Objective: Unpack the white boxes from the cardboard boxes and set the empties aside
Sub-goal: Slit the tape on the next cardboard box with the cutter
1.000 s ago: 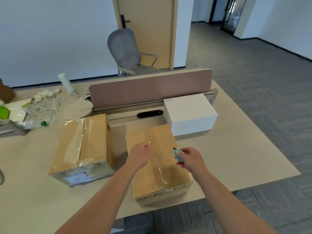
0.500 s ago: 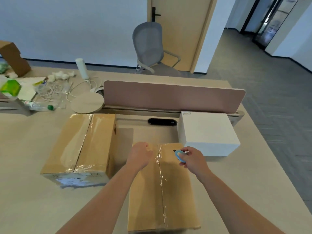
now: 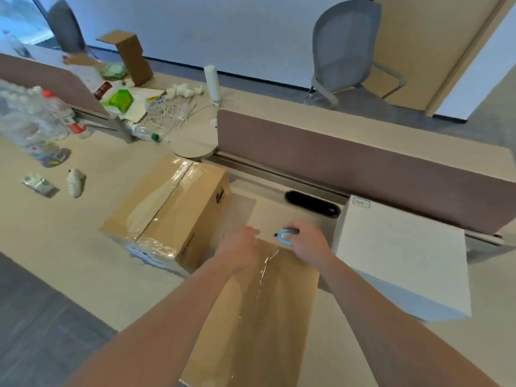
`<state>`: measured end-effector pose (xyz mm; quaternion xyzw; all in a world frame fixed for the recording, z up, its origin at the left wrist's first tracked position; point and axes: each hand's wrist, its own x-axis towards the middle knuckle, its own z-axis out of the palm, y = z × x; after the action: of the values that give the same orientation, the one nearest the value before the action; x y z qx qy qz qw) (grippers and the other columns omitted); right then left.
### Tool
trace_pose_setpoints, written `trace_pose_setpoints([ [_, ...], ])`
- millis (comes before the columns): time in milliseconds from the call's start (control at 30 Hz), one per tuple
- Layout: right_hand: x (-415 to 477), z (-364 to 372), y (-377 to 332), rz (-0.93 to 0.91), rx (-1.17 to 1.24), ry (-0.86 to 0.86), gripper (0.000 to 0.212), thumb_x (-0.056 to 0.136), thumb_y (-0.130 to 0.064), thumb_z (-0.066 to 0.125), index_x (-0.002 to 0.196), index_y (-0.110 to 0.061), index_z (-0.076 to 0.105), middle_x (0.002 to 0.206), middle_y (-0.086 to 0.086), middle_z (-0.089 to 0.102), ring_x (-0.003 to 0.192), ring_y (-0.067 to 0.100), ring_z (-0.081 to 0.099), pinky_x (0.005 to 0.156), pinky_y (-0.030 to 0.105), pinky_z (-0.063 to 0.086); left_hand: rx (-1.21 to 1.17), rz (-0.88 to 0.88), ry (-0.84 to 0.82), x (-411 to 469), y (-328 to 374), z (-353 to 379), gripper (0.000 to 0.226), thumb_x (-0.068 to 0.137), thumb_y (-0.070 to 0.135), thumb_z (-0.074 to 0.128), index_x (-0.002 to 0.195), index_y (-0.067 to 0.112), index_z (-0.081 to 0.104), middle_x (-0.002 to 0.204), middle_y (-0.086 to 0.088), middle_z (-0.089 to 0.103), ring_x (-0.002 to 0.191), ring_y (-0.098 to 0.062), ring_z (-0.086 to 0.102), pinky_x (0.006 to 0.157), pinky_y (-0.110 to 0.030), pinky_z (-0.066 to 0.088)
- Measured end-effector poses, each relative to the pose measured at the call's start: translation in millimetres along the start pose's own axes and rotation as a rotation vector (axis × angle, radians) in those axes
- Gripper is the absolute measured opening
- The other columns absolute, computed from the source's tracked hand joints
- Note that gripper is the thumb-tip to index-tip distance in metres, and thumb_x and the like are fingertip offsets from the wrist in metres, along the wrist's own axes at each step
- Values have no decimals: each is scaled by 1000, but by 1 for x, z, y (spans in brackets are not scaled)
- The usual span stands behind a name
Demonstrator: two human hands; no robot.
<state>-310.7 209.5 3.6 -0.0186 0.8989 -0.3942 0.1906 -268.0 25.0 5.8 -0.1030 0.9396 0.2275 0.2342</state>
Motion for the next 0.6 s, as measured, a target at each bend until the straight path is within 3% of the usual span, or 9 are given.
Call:
trace_pose_setpoints([
  [133,18,6,0,-44,-19,-106,17,97,-17,60,110,-22,70,104,-5,64,101,19,62,92,39,52,37,1,61,-2,16,-2,44,94,28,53,137,23,54,141,5,51,131,-17,46,108,-35,40],
  [233,27,10,1,-65,-21,-151,15,96,-18,61,108,-24,69,105,-4,66,99,18,62,90,37,53,45,-29,55,1,17,1,21,89,20,56,108,20,64,115,0,59,104,-17,57,95,-35,50],
  [300,31,11,2,-79,-25,-182,15,97,-18,60,107,-24,69,106,-4,67,98,17,62,84,31,49,37,-44,76,3,17,2,10,87,16,56,94,22,56,103,0,55,91,-16,53,89,-35,50],
  [433,36,13,0,-76,0,-242,13,98,-17,60,104,-26,68,105,-3,67,95,16,62,77,26,44,13,-37,108,1,16,0,34,91,15,55,123,18,65,122,0,62,109,-19,59,91,-29,48],
  [600,41,9,0,-79,16,-290,15,97,-14,59,105,-21,70,104,-2,68,96,18,64,83,33,54,-28,-62,112,2,15,1,36,92,18,54,126,24,62,127,2,60,113,-19,57,97,-32,48],
])
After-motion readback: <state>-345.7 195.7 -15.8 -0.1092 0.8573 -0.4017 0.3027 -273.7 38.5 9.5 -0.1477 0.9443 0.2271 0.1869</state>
